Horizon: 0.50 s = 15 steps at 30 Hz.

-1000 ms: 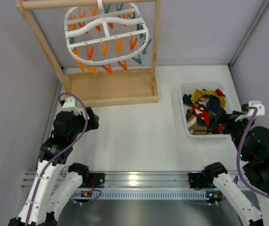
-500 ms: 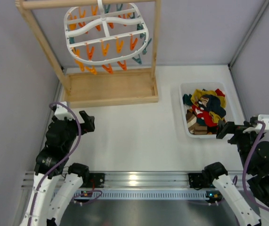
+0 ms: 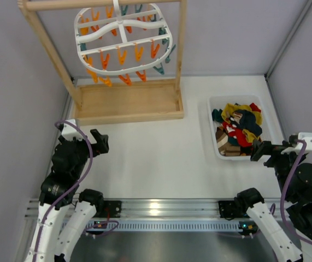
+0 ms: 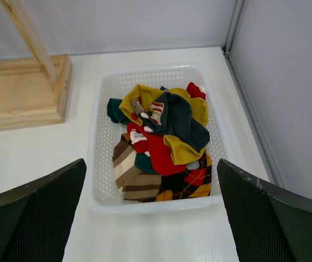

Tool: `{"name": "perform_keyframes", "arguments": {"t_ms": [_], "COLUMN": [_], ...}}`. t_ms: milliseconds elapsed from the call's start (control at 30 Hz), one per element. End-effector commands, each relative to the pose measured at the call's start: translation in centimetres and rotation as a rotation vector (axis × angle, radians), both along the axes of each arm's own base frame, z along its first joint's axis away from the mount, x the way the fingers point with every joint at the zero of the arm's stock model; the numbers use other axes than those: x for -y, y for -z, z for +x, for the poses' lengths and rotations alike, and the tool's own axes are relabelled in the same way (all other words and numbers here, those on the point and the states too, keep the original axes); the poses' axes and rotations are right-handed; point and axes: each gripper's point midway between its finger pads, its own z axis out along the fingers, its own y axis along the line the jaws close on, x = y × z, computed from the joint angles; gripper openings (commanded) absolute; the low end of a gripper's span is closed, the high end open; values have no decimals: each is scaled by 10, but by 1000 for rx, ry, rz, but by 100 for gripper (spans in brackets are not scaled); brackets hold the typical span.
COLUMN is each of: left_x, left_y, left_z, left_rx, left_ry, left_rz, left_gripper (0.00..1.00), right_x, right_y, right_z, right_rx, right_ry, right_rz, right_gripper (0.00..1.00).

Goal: Remove the socks clipped to the hanger

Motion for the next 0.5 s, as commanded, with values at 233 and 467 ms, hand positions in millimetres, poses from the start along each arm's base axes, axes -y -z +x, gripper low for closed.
{"name": "perform_keyframes", "arguments": {"t_ms": [233,467], "left_x": [-6,-14], "left_y": [-18,-27], "left_z": [2,-6], "left_rx": [80,132], "left_ry": [-31,-66], "left_rz": [-10,-21], "left_gripper": [99,99], "right_x": [-7,-8], "right_y": [7,8], "right_z": [4,6], "right_rx": [-28,-37], "right_ry": [-33,-35], "right_rz": [-13,-16], "right_gripper": [99,100]}}
